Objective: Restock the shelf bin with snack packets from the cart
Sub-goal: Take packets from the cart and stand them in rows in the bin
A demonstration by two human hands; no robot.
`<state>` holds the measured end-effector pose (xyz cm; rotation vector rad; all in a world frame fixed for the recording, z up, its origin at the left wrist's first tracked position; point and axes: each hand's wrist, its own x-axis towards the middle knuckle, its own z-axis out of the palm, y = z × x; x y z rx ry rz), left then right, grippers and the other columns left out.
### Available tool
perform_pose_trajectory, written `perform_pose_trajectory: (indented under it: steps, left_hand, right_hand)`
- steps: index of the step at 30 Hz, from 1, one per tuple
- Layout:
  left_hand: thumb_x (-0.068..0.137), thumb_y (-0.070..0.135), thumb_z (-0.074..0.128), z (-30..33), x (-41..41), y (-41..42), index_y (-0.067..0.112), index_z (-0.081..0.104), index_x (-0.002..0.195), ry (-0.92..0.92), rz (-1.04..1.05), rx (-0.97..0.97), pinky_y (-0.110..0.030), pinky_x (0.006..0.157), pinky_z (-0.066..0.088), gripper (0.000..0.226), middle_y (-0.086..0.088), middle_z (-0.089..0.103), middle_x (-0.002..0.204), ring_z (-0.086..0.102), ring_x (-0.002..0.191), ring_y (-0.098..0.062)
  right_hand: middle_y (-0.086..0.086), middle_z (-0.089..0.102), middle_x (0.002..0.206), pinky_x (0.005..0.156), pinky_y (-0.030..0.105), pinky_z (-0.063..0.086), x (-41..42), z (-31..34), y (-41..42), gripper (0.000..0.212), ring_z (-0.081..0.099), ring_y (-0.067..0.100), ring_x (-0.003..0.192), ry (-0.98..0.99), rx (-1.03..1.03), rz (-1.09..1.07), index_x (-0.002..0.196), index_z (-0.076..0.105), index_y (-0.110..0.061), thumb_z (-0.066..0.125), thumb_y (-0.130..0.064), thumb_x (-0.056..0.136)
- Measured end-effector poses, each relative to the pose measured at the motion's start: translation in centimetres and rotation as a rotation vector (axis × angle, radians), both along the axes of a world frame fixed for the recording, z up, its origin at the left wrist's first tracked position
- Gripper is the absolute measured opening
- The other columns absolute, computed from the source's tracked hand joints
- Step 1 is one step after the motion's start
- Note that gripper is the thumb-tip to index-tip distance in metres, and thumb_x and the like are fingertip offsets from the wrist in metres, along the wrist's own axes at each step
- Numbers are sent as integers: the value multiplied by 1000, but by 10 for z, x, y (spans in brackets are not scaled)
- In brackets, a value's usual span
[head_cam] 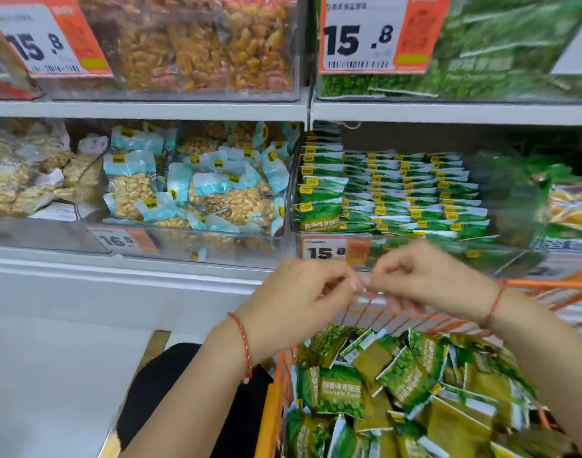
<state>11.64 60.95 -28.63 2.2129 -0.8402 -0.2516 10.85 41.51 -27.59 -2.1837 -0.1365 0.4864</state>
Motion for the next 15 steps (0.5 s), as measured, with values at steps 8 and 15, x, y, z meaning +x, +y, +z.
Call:
perform_pose_trajectory:
  steps: [8,15]
  left_hand:
    - [92,2,46,-72,-19,-53,3,63,113,-137,-242,1218,-29,52,38,27,-15,63,109,61,100,-30]
    - [93,12,51,-101,-12,-77,11,62,120,-156,-179,1424,-30,58,43,29,-6,61,107,62,95,-27]
  right_hand:
    - [10,63,98,74,29,46,-39,-104,1,23,61,25,91,85,-861,199,100,62,-13,48,-30,91]
    - [7,54,125,89,32,44,-49,-116,-21,40,53,25,116,-1,-765,-29,123,54,-20,46,-45,94]
